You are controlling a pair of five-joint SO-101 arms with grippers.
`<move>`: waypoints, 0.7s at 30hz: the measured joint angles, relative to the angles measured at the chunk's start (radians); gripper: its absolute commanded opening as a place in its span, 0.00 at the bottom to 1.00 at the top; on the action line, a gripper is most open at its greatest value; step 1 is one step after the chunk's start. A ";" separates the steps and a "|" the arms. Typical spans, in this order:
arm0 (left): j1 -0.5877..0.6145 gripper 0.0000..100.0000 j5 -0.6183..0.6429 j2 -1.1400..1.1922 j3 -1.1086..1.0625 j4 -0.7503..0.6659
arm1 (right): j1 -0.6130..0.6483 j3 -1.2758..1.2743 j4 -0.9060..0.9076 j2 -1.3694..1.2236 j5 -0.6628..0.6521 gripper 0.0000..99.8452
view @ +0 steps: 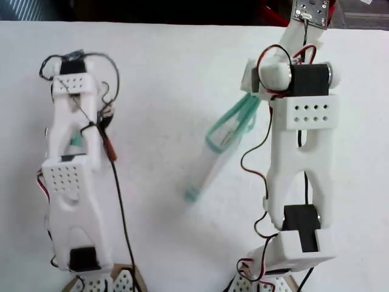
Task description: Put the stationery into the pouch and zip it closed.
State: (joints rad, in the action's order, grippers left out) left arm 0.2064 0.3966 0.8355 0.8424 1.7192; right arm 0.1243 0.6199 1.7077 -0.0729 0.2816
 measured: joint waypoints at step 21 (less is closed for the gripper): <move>-0.496 0.02 -0.187 -1.051 0.190 -0.058 | -0.011 -0.003 0.000 0.000 0.000 0.02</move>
State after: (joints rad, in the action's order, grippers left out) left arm -0.2892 0.2094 -0.2156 1.0326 1.6609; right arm 0.1135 0.6168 1.7077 -0.0729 0.2816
